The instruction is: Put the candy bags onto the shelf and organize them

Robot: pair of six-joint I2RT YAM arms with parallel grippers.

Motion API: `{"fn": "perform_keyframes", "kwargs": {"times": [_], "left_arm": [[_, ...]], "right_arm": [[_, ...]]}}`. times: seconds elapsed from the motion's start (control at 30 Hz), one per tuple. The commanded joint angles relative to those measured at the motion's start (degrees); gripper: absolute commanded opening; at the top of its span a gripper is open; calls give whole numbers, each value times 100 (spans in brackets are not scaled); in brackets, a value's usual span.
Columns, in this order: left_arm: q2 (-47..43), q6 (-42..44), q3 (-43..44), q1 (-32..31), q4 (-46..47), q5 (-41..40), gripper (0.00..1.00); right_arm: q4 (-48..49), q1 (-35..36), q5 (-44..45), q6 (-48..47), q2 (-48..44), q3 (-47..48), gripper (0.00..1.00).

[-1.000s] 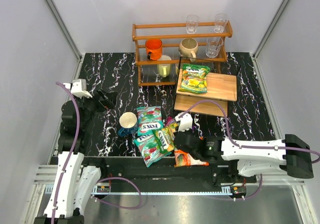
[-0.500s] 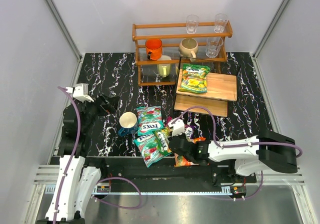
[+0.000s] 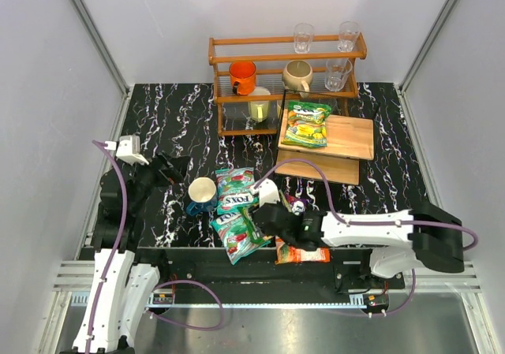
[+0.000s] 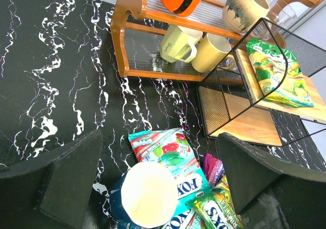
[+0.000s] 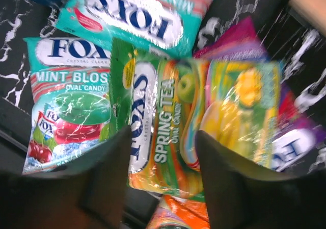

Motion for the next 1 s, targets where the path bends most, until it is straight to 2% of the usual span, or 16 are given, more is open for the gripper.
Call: {"fn": "perform_keyframes", "kwargs": {"times": [0.0,0.07,0.1,0.13,0.17,0.2,0.23,0.47,0.6,0.7,0.97], "left_arm": [[-67,-5,64,-9,48,181,99],[-76,3,64,-9,40,190,99],[-76,3,73,-9,40,198,99],[-76,3,81,-9,40,199,99],[-76,-5,81,-9,40,216,99],[-67,-14,81,-9,48,207,99],[-67,-14,90,-9,57,233,99],[12,-32,108,-9,92,479,99],[-6,-5,81,-9,92,497,99],[-6,12,73,-9,84,515,99],[12,47,73,-9,92,585,99]], "right_arm": [[-416,-98,-17,-1738,-718,772,70],[-574,-378,-516,-2457,-938,982,86],[-688,-579,-867,-2610,-999,1071,88],[-837,-790,-1810,-2846,-1070,1167,89],[-1091,-1253,-2263,-2927,-1096,1325,89],[-1215,-1406,-3025,-3154,-1097,1405,89],[-1339,-1555,-3302,-3426,-1088,1467,89],[-2314,-1969,-4183,-4254,-491,2056,89],[-2324,-2504,-5033,-4474,-131,2039,86],[-2324,-2646,-5439,-4589,124,2108,86],[-2438,-2752,-5748,-4940,1037,2530,87]]}}
